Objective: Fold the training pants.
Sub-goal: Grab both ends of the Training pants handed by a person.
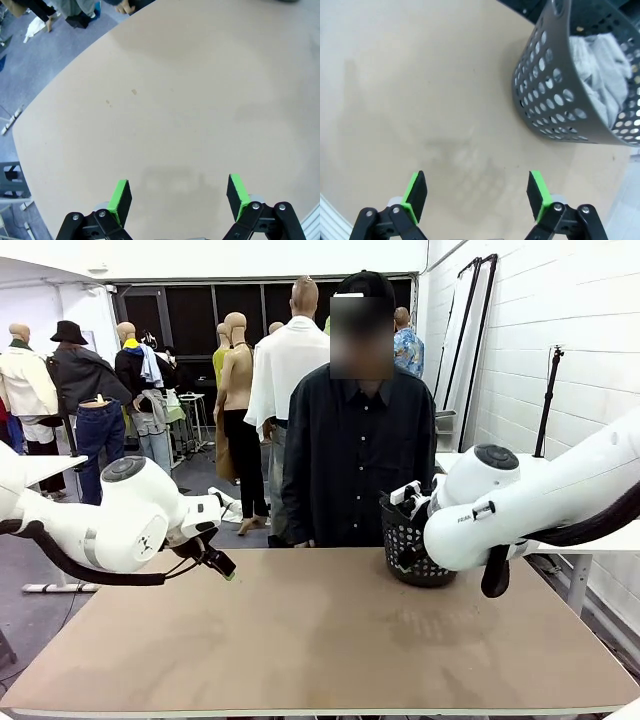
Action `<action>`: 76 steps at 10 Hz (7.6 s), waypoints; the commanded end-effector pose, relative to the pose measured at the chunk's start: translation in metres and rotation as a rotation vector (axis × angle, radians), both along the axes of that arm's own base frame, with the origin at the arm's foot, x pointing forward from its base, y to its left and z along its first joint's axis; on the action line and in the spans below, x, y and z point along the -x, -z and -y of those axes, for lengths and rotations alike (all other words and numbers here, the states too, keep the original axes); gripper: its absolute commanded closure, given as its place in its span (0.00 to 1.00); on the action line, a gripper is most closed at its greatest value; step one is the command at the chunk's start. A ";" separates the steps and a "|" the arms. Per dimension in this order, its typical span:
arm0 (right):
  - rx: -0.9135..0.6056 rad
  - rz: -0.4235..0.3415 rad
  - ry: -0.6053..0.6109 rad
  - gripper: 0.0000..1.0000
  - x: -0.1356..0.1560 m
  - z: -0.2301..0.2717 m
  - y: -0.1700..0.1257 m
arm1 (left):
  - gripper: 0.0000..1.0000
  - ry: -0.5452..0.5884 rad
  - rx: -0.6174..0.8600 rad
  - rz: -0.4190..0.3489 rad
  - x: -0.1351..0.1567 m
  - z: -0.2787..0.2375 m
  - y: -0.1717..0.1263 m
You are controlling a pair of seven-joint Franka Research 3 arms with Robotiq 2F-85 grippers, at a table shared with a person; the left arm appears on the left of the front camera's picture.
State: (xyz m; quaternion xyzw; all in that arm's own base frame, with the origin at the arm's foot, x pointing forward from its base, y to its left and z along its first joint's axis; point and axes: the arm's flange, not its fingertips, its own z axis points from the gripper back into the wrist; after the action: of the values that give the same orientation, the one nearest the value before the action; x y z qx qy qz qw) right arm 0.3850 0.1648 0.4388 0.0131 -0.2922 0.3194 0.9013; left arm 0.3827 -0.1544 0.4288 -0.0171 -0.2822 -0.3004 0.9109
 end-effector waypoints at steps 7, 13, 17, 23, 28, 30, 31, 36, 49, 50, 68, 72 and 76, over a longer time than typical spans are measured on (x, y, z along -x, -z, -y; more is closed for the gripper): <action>-0.028 0.051 -0.057 0.00 0.039 0.007 -0.085 | 0.00 -0.018 0.025 0.009 0.062 0.000 -0.083; -0.054 0.137 -0.018 0.00 0.049 0.013 -0.104 | 0.00 -0.008 0.012 0.102 0.086 0.013 -0.122; -0.079 0.145 -0.021 0.00 0.053 0.013 -0.105 | 0.00 -0.004 0.062 0.126 0.094 0.011 -0.127; -0.057 0.136 -0.027 0.00 0.046 0.011 -0.113 | 0.00 0.018 0.022 0.122 0.088 0.012 -0.131; -0.057 0.136 -0.027 0.00 0.046 0.011 -0.113 | 0.00 0.018 0.022 0.122 0.088 0.012 -0.131; -0.057 0.136 -0.027 0.00 0.046 0.011 -0.113 | 0.00 0.018 0.022 0.122 0.088 0.012 -0.131; -0.057 0.136 -0.027 0.00 0.046 0.011 -0.113 | 0.00 0.018 0.022 0.122 0.088 0.012 -0.131; -0.057 0.136 -0.027 0.00 0.046 0.011 -0.113 | 0.00 0.018 0.022 0.122 0.088 0.012 -0.131; -0.057 0.136 -0.027 0.00 0.046 0.011 -0.113 | 0.00 0.018 0.022 0.122 0.088 0.012 -0.131; -0.057 0.136 -0.027 0.00 0.046 0.011 -0.113 | 0.00 0.018 0.022 0.122 0.088 0.012 -0.131; -0.057 0.136 -0.027 0.00 0.046 0.011 -0.113 | 0.00 0.018 0.022 0.122 0.088 0.012 -0.131; -0.057 0.136 -0.027 0.00 0.046 0.011 -0.113 | 0.00 0.018 0.022 0.122 0.088 0.012 -0.131; -0.057 0.136 -0.027 0.00 0.046 0.011 -0.113 | 0.00 0.018 0.022 0.122 0.088 0.012 -0.131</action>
State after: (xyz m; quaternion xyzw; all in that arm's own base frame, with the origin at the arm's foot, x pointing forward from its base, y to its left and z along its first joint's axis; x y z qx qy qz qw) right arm 0.3391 0.1536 0.5520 0.0210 -0.3613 0.3231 0.8744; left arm 0.2953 -0.1660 0.5611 -0.0122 -0.3423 -0.3019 0.8897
